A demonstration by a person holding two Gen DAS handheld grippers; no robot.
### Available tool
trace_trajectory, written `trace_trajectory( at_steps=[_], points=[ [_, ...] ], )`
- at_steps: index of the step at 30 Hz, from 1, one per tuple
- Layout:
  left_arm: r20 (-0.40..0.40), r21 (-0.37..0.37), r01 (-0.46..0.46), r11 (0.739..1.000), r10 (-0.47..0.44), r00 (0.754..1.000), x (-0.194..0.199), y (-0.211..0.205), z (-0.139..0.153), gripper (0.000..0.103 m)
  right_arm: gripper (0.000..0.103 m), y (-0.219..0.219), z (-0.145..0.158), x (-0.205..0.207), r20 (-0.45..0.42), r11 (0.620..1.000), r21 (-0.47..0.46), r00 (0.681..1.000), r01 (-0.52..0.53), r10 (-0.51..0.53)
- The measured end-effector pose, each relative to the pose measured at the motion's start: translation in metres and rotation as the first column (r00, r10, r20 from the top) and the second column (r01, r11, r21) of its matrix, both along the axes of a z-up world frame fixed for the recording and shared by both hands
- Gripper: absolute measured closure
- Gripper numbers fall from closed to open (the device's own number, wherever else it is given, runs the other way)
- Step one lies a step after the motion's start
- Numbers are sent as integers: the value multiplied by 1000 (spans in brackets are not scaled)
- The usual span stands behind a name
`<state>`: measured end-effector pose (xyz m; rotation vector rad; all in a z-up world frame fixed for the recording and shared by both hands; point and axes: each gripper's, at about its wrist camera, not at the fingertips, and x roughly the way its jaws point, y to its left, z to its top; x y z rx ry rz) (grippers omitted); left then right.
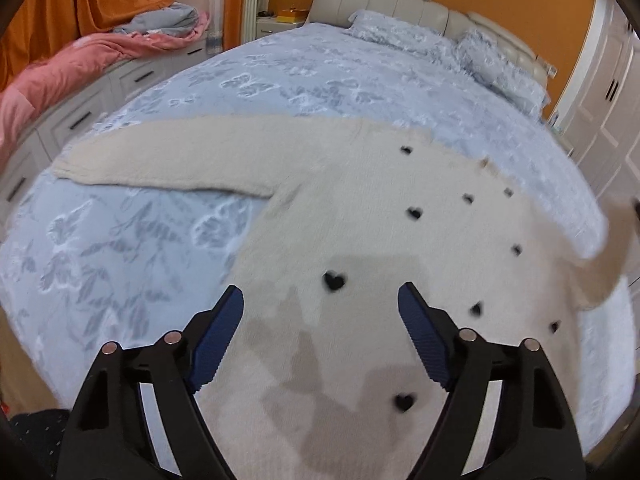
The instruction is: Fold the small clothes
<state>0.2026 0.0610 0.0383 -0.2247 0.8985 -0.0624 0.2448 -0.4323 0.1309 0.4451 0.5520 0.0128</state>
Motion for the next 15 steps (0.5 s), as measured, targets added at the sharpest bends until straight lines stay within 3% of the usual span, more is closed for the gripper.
trace_trajectory(
  at_steps=[2, 4, 7, 10, 12, 15],
  points=[
    [14, -33, 7, 999, -6, 1000, 10, -3, 6, 25, 91, 74, -5, 25, 6, 983, 8, 983, -183, 183],
    [21, -80, 36, 996, -35, 999, 24, -9, 12, 22, 88, 151, -34, 47, -42, 944, -33, 944, -329, 327],
    [2, -174, 69, 982, -70, 998, 52, -21, 14, 11, 81, 202, -81, 64, -178, 918, -61, 909, -392, 377],
    [-36, -222, 103, 970, -114, 993, 84, -38, 2, 10, 77, 189, -98, 45, -217, 947, -38, 928, -319, 304],
    [-87, -190, 101, 977, -119, 989, 111, -52, -18, 10, 53, 159, -95, 22, -198, 973, 3, 953, -232, 228],
    [-144, -225, 57, 973, -91, 985, 138, -58, -43, 11, 44, 108, -96, -15, -186, 993, 93, 978, -74, 90]
  ],
)
